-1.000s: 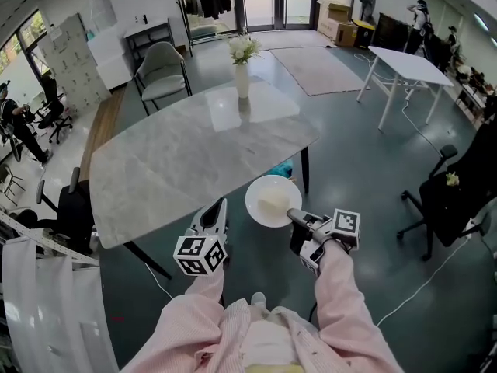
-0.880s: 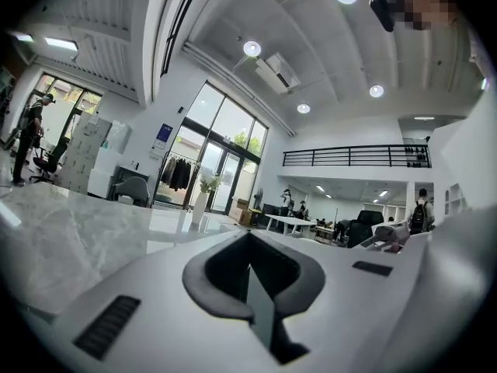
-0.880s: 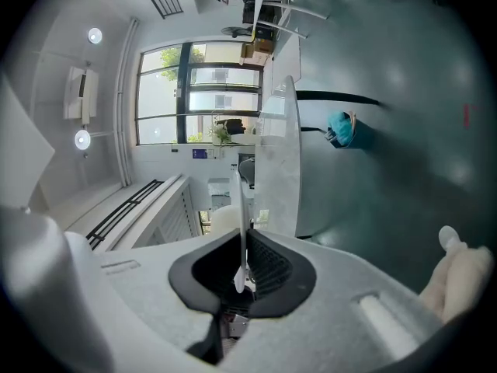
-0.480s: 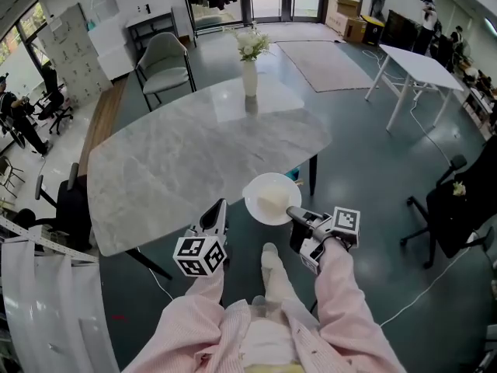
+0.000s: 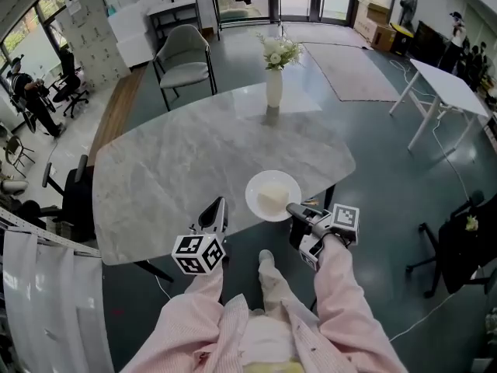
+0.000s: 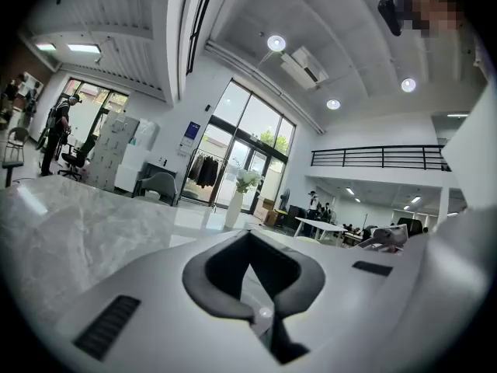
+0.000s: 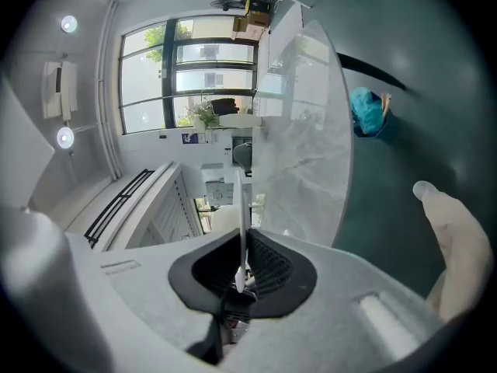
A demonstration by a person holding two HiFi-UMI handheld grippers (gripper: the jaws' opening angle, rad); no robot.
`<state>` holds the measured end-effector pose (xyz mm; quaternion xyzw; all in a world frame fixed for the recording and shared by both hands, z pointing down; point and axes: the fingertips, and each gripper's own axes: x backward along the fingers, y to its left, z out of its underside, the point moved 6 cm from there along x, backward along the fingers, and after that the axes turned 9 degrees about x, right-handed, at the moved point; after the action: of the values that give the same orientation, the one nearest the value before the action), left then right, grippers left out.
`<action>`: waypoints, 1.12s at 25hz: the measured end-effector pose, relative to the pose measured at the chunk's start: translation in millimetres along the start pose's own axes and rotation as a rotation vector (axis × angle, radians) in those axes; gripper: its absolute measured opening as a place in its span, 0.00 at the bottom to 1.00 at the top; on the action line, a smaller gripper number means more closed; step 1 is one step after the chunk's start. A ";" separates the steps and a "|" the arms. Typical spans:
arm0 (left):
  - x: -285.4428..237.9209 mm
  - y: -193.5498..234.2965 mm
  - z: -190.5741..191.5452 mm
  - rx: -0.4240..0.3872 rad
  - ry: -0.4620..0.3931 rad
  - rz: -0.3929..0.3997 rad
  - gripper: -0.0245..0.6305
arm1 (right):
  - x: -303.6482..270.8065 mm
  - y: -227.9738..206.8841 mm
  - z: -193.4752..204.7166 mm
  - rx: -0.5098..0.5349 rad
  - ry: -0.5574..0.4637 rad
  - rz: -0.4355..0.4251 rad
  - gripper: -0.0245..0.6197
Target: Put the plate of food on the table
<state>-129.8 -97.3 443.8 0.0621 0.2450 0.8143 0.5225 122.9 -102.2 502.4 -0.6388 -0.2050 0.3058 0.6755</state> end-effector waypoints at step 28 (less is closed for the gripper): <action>-187.6 87.2 -24.1 0.105 0.100 -0.118 0.02 | -158.5 -50.1 -164.5 0.026 0.103 0.047 0.07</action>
<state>-126.2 -299.8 492.3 0.0343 0.3165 0.7703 0.5526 124.8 -330.4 553.5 -0.6497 -0.1508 0.2908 0.6860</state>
